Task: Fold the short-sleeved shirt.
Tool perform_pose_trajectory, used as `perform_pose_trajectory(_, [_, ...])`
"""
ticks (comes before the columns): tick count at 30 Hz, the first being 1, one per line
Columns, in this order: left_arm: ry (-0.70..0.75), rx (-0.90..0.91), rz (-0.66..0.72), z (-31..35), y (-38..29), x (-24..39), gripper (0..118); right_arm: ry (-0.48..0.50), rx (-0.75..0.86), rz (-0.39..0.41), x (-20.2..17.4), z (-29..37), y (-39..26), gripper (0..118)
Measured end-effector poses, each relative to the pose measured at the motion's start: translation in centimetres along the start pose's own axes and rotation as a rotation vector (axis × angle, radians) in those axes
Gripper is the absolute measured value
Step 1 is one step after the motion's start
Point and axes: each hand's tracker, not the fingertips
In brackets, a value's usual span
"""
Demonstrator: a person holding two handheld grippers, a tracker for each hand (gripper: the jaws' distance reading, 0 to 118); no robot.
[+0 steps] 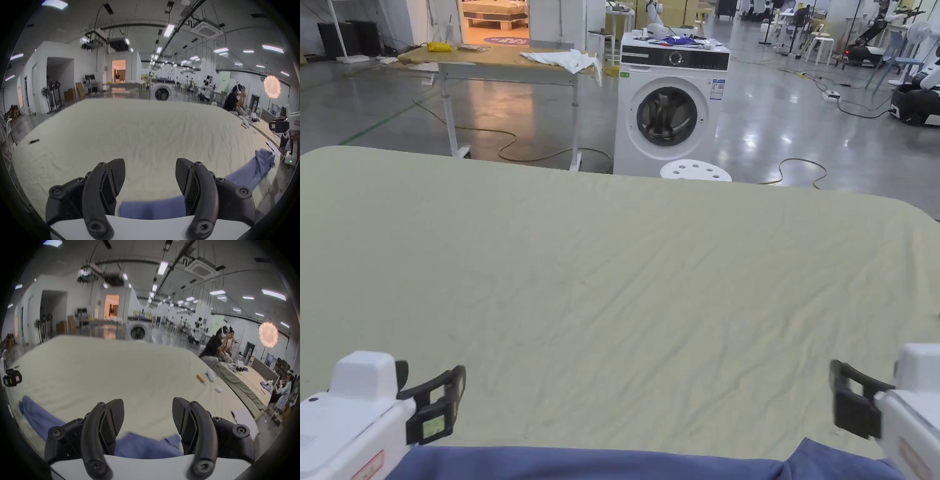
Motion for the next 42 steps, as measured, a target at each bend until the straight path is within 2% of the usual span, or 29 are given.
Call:
perform_pose_trajectory(3, [0.035,0.125,-0.019,-0.9,0.6,1.4,67,0.025,0.104,-0.037,-2.9,-1.2,0.2,67])
perform_pose_trajectory(5, [0.052,0.174,-0.03,-1.2,1.4,2.6,67,0.019,0.16,-0.033,-4.4,-1.9,0.3,64])
perform_pose_trajectory(6, [0.057,0.196,-0.034,-1.3,1.7,3.1,65,-0.012,0.195,-0.026,-5.1,-2.2,0.3,60])
perform_pose_trajectory(7, [0.067,0.207,-0.04,-1.5,1.9,3.5,61,-0.022,0.224,-0.038,-5.7,-2.5,0.4,47])
perform_pose_trajectory(8, [0.066,0.213,-0.043,-1.6,2.1,3.9,54,-0.029,0.254,-0.052,-6.0,-2.6,0.4,33])
perform_pose_trajectory(9, [0.067,0.226,-0.049,-1.6,2.4,4.3,41,-0.045,0.281,-0.047,-6.4,-2.7,0.5,15])
perform_pose_trajectory(10, [0.069,0.24,-0.048,-1.6,2.6,4.5,18,-0.049,0.31,-0.051,-6.6,-2.7,0.6,7])
perform_pose_trajectory(11, [0.074,0.253,-0.046,-1.6,2.7,4.7,3,-0.067,0.335,-0.035,-6.9,-2.6,0.8,7])
perform_pose_trajectory(12, [0.076,0.267,-0.048,-1.5,2.9,4.7,0,-0.08,0.353,-0.007,-7.1,-2.5,0.9,4])
perform_pose_trajectory(18, [0.101,0.291,-0.064,-0.1,3.5,4.1,0,-0.051,0.38,-0.009,-7.0,-1.8,1.4,2])
perform_pose_trajectory(21, [0.098,0.224,-0.047,0.2,3.4,1.5,0,-0.05,0.384,-0.003,-6.8,-1.8,1.5,2])
perform_pose_trajectory(25, [0.025,0.049,0.084,0.0,2.6,-4.0,0,-0.028,0.352,0.004,-6.3,-2.3,1.4,2])
perform_pose_trajectory(30, [-0.144,-0.23,0.247,-0.5,-0.1,-10.3,0,-0.014,0.299,0.02,-5.8,-3.0,0.7,2])
perform_pose_trajectory(33, [-0.222,-0.331,0.376,-0.2,-2.8,-13.7,0,0.011,0.248,-0.015,-5.2,-3.5,0.2,2])
perform_pose_trajectory(35, [-0.294,-0.395,0.47,-0.2,-4.6,-15.4,7,0.002,0.225,-0.018,-5.0,-3.7,-0.1,2])
perform_pose_trajectory(36, [-0.324,-0.431,0.509,-0.4,-5.5,-16.0,16,0.003,0.216,-0.02,-4.9,-3.9,-0.3,2])
perform_pose_trajectory(39, [-0.391,-0.493,0.652,-1.4,-8.5,-17.6,77,0.006,0.183,-0.026,-4.8,-4.3,-0.9,2])
perform_pose_trajectory(40, [-0.396,-0.494,0.695,-1.9,-9.4,-18.1,94,0.009,0.177,-0.026,-4.7,-4.4,-1.1,2])
perform_pose_trajectory(42, [-0.412,-0.491,0.771,-2.7,-11.1,-18.8,95,0.005,0.166,-0.019,-4.8,-4.5,-1.4,2])
